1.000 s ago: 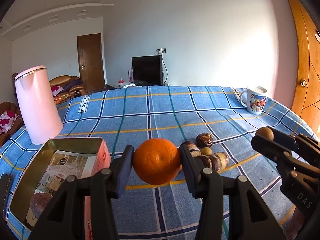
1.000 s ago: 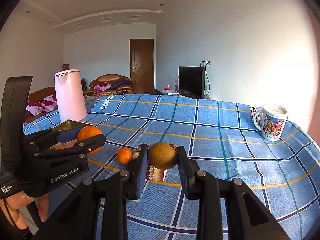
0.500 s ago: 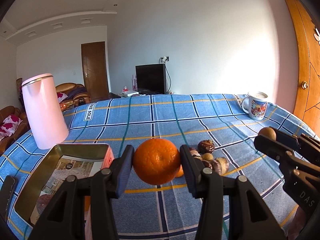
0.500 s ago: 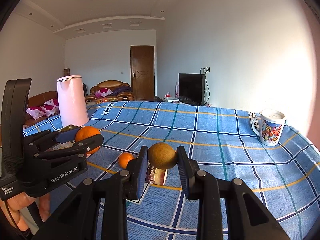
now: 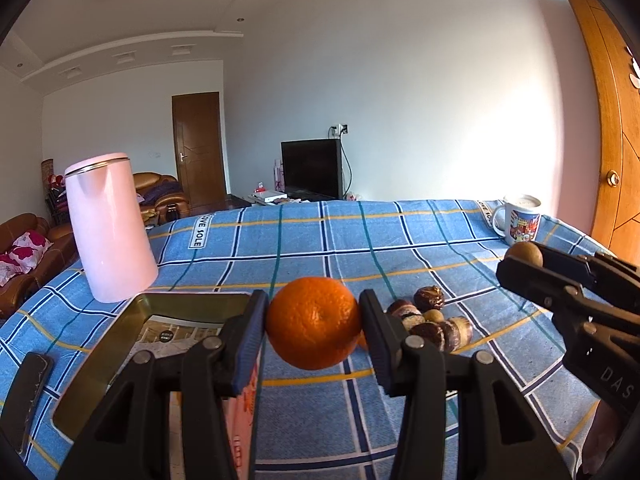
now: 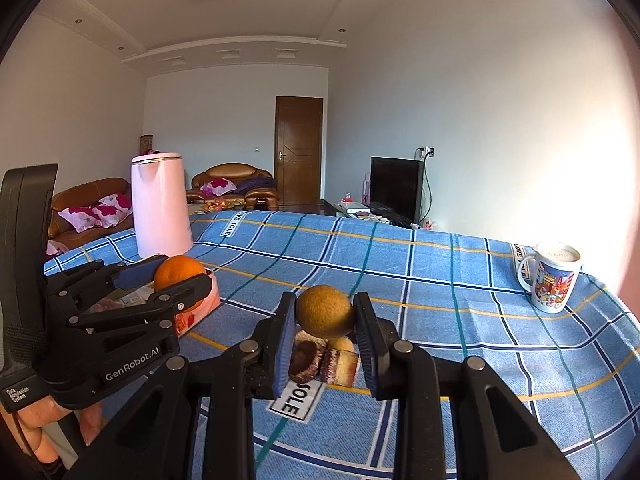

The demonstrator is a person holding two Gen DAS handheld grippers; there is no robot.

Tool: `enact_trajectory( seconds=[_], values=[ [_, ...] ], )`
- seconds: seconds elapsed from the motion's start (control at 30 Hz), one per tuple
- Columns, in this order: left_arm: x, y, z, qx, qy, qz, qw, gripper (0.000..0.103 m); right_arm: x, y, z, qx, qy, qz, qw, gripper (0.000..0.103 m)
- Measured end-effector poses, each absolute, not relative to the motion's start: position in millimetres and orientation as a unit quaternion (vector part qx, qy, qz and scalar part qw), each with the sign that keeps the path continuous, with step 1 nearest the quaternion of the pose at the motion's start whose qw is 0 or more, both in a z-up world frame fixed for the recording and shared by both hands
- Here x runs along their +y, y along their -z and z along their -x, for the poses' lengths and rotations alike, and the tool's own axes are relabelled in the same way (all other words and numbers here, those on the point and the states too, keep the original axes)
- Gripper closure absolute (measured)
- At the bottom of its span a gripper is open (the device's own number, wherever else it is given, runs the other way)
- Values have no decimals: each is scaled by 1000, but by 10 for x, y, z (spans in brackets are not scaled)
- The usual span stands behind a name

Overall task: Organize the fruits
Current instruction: 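Carry the orange and the yellow-brown fruit over the tin with both tools, then open the left tool over the tin while the right tool releases its fruit inside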

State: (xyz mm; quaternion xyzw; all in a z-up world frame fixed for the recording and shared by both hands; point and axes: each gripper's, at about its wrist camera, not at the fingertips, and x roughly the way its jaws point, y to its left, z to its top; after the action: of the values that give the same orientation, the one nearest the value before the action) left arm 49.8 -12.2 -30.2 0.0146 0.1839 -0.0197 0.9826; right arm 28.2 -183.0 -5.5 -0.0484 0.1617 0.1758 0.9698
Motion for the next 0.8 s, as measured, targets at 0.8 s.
enact_trajectory(
  seconds=[0.8],
  values=[
    [1415,546,-803,283,-77,58,954,54,123,392,-1019,298,-334,105,888,72]
  ],
)
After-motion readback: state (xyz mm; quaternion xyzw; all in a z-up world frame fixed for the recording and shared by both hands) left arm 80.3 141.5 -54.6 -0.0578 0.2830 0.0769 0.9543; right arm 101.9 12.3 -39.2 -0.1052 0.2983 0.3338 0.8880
